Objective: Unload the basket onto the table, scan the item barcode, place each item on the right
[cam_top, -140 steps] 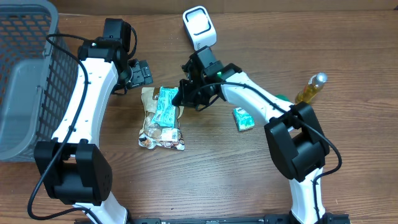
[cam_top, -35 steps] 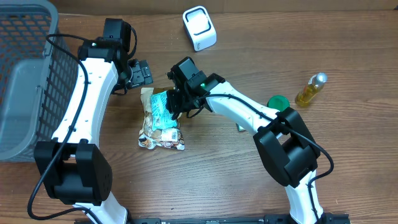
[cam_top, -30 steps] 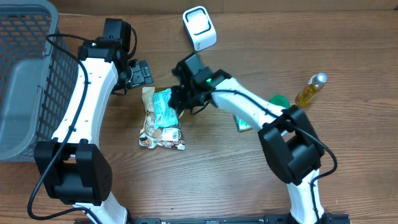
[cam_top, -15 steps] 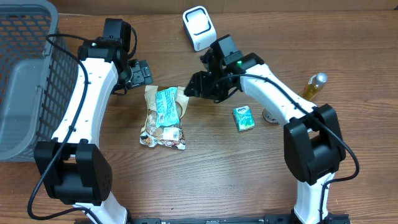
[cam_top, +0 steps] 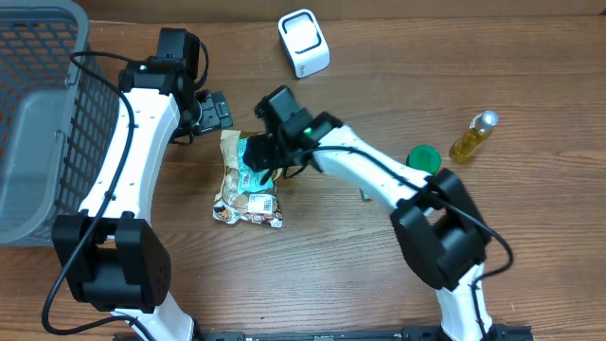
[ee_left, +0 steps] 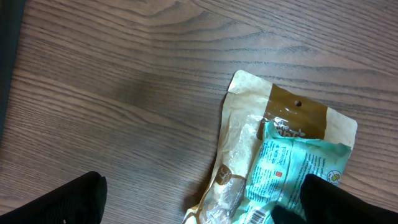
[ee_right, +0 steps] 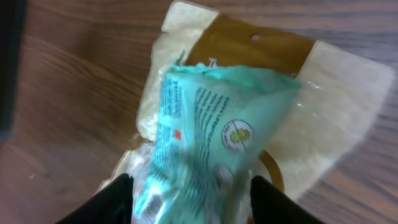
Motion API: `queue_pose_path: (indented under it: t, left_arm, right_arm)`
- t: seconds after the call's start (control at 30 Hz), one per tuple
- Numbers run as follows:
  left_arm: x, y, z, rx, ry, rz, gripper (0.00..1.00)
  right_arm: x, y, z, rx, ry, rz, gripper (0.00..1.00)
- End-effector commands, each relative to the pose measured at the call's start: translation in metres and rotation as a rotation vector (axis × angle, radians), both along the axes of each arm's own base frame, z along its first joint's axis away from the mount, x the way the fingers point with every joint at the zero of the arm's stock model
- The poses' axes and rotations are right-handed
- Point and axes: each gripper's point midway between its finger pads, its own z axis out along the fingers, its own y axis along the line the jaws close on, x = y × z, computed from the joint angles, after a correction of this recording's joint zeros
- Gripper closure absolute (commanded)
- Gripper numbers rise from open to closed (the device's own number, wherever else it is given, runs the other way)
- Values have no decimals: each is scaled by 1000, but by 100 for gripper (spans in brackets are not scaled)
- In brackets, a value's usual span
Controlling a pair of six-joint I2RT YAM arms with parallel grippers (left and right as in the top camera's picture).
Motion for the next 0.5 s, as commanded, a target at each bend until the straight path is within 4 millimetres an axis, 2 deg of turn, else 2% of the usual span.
queue_pose_path:
  t: [0.0,0.07,0.1,0.2,0.33,0.47]
  left_arm:
    - [3,-2,10,10,-28,-21,0]
    - [3,-2,10,10,-28,-21,0]
    - [3,-2,10,10,-28,-21,1]
    - [3,-2,10,10,-28,-21,0]
    - [3,-2,10,10,-28,-21,1]
    - [3,-2,10,10,-28,-21,0]
  right_arm:
    - [8,-1,-9,-29,-24,-27,61]
    - [10,-1,-7,-25,-34,-28,88]
    - [13,-3,-4,-21,-37,-33,96]
    - [16,-4,12,29,-33,-31,96]
    - [19,-10,53,158,-9,-6,96]
    - [23,-23,82,283,42,14,96]
